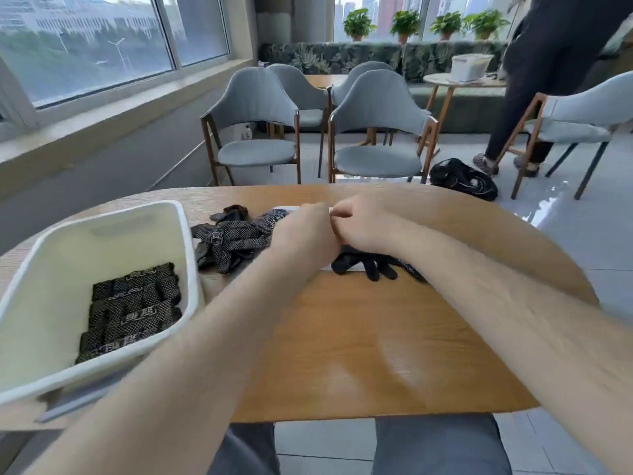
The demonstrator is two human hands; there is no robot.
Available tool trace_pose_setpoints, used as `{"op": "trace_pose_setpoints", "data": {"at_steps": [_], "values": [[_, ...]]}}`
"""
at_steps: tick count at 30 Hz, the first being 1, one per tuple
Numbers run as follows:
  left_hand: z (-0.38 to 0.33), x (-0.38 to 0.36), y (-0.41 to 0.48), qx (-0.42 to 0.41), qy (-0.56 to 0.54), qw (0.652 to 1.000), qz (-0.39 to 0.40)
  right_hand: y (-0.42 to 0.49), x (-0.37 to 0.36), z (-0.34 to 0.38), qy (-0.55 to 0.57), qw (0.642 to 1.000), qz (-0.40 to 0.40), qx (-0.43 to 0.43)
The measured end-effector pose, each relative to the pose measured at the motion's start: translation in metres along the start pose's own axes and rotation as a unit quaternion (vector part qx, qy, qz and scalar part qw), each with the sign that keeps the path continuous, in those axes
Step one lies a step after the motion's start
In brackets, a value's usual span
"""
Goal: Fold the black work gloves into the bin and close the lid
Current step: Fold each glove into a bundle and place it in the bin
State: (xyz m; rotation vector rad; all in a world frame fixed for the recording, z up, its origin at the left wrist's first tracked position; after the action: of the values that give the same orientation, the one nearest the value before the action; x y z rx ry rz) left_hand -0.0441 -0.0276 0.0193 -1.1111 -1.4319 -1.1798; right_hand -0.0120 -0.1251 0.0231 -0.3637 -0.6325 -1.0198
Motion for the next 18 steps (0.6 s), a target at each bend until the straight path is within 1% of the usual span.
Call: {"op": "trace_pose_setpoints", "data": {"at_steps": [3, 6, 8, 10, 11, 13, 15, 18], "values": [[-0.022, -0.050, -0.018, -0.022, -0.086, 0.996, -0.027, -0.027, -0.012, -0.056, 0.029, 0.997, -0.066, -0.024], [-0.024, -0.093, -0.027, -0.028, -0.137, 0.989, -0.043, -0.049, -0.026, -0.102, 0.041, 0.988, -0.148, 0.009], [-0.032, -0.109, -0.027, -0.073, -0.156, 0.983, -0.067, -0.065, -0.024, -0.127, 0.044, 0.975, -0.213, 0.047], [-0.045, -0.114, -0.025, -0.138, -0.138, 0.975, -0.108, -0.075, -0.015, -0.146, 0.013, 0.961, -0.267, 0.073], [-0.052, -0.114, -0.026, -0.161, -0.110, 0.971, -0.138, -0.078, -0.008, -0.154, -0.016, 0.954, -0.293, 0.068], [-0.065, -0.114, -0.024, -0.181, -0.054, 0.965, -0.182, -0.078, 0.007, -0.166, -0.069, 0.938, -0.337, 0.041], [-0.070, -0.117, -0.017, -0.183, -0.024, 0.964, -0.194, -0.074, 0.016, -0.167, -0.116, 0.930, -0.348, 0.008], [-0.068, -0.128, -0.002, -0.155, -0.038, 0.973, -0.167, -0.062, 0.014, -0.175, -0.184, 0.931, -0.312, -0.053]]}}
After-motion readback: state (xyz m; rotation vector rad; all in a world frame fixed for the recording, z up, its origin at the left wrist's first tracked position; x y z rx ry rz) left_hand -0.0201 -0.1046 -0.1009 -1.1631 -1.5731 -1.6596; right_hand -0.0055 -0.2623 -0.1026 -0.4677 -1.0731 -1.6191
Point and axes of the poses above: each hand's wrist, its own y-axis towards the middle knuckle, its own x-axis out of the back of the hand, z = x × y, the point moved 7 cm from there along y, towards the middle knuckle, and after that the axes turned 11 degrees about y, right-handed, at the moved point
